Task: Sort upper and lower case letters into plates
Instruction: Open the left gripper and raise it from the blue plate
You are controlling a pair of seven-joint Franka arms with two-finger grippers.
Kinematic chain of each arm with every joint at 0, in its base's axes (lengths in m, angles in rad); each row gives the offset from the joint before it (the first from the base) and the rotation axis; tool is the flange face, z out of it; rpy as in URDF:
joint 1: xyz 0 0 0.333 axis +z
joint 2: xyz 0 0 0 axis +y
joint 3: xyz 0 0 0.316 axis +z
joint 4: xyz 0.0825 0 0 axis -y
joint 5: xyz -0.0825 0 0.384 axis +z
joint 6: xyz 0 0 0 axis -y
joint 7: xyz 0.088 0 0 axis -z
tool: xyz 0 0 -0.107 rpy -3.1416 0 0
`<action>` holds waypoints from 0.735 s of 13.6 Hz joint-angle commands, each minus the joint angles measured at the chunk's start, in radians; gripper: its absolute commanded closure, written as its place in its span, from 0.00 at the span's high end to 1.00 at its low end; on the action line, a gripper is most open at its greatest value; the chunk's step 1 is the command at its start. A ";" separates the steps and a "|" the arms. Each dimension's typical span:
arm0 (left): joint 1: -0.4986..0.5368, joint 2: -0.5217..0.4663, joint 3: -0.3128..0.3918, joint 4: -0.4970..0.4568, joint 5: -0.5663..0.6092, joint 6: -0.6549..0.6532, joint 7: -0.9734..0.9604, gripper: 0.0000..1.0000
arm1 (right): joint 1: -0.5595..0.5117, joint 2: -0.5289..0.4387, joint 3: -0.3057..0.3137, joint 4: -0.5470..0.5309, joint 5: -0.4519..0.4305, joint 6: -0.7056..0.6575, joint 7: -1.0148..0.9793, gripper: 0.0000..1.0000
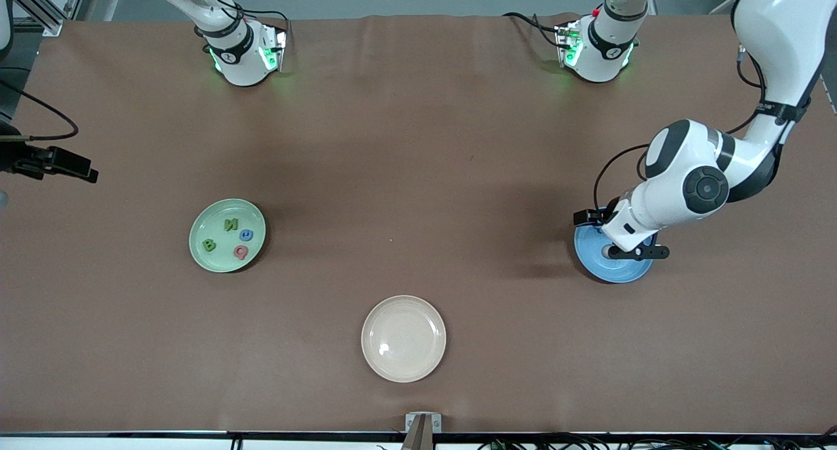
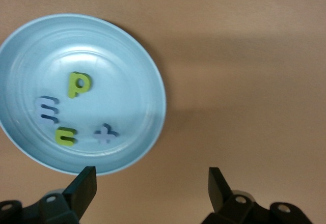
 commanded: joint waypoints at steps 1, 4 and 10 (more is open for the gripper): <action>-0.158 -0.115 0.175 -0.021 -0.145 -0.010 0.098 0.92 | -0.009 -0.078 0.009 -0.083 -0.006 0.017 -0.001 1.00; -0.199 -0.204 0.254 -0.061 -0.251 -0.013 0.226 0.94 | -0.008 -0.104 0.009 -0.125 -0.006 0.035 -0.003 1.00; -0.109 -0.399 0.252 -0.043 -0.253 -0.118 0.215 1.00 | 0.000 -0.136 0.014 -0.131 -0.035 0.035 -0.005 1.00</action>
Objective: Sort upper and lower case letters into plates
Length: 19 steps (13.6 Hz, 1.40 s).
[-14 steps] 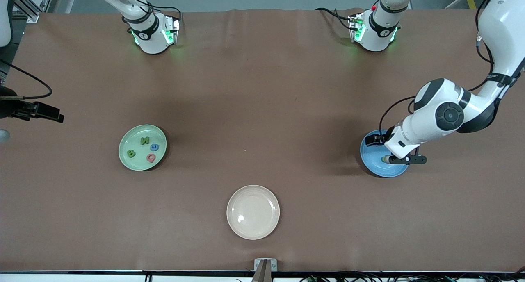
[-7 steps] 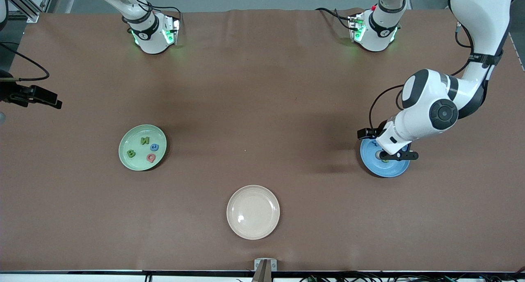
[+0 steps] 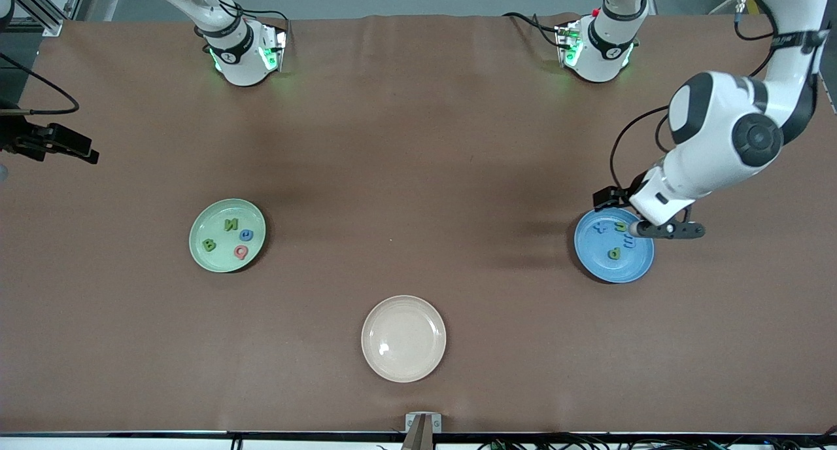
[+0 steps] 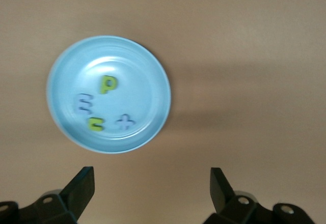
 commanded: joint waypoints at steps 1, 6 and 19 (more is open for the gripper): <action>0.071 -0.109 0.002 0.037 -0.028 -0.115 0.026 1.00 | 0.000 -0.048 0.010 -0.052 -0.025 0.019 -0.005 1.00; 0.116 -0.140 0.004 0.282 -0.027 -0.363 0.028 1.00 | 0.015 -0.080 0.012 -0.052 -0.030 0.029 0.000 1.00; -0.247 -0.131 0.431 0.479 -0.024 -0.451 0.119 1.00 | 0.013 -0.085 0.010 -0.066 -0.022 0.031 -0.003 1.00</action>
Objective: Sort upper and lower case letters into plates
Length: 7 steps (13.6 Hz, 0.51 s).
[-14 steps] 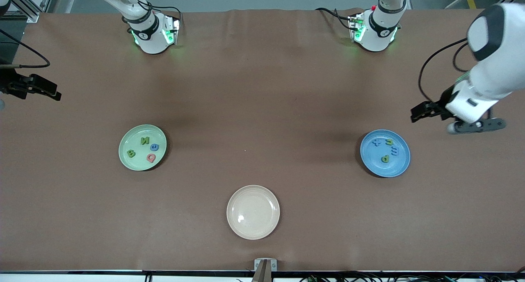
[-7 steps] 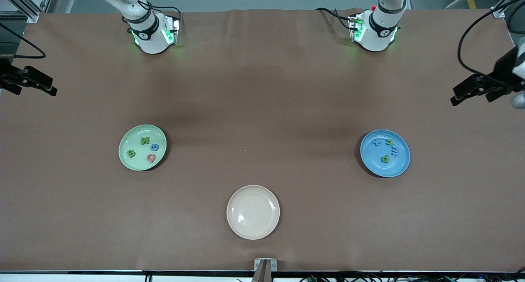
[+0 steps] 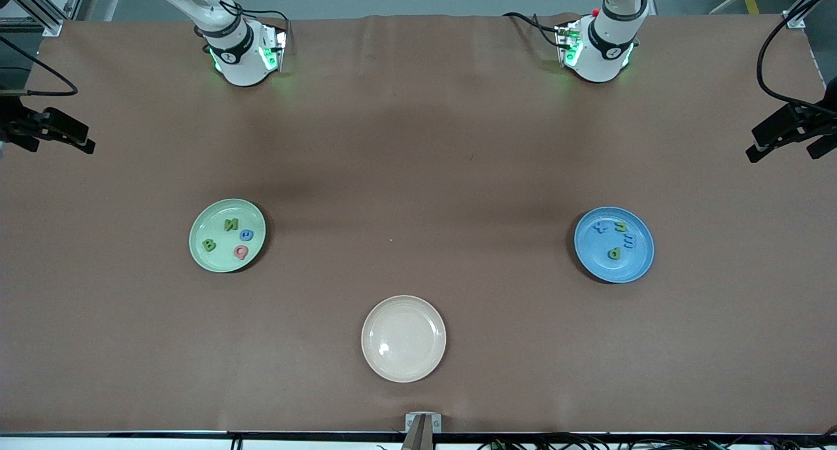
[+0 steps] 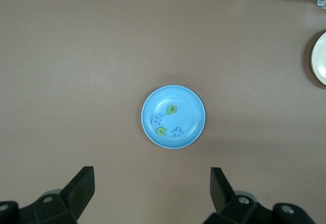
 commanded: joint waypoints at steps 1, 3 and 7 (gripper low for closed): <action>-0.157 0.009 0.144 0.010 -0.017 -0.025 0.005 1.00 | 0.000 -0.033 0.002 -0.040 -0.008 0.015 -0.004 1.00; -0.200 0.007 0.192 0.011 -0.017 -0.026 0.015 1.00 | 0.000 -0.033 0.000 -0.040 -0.008 0.015 -0.004 1.00; -0.222 0.009 0.209 0.011 -0.017 -0.028 0.004 1.00 | 0.002 -0.033 0.000 -0.043 -0.008 0.015 -0.004 1.00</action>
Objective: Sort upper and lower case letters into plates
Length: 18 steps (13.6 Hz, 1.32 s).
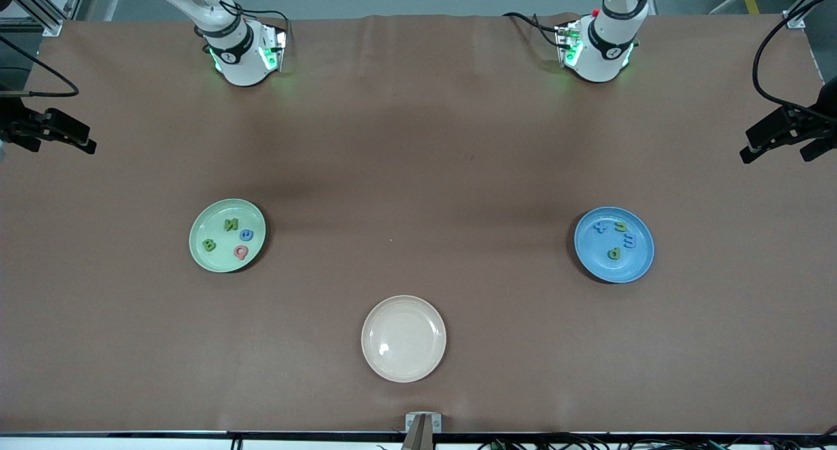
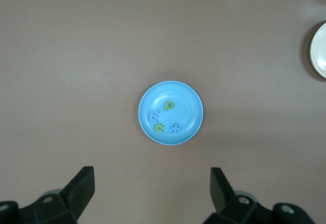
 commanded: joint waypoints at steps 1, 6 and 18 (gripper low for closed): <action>-0.006 0.002 0.014 0.012 -0.015 -0.018 0.005 1.00 | 0.002 -0.033 0.001 -0.038 -0.008 0.017 -0.004 1.00; -0.001 0.004 0.014 0.016 -0.010 -0.016 0.011 1.00 | 0.000 -0.033 0.001 -0.038 -0.008 0.027 -0.044 1.00; -0.006 -0.005 0.004 0.016 0.031 -0.016 0.019 1.00 | 0.002 -0.034 0.002 -0.036 0.003 0.024 -0.044 1.00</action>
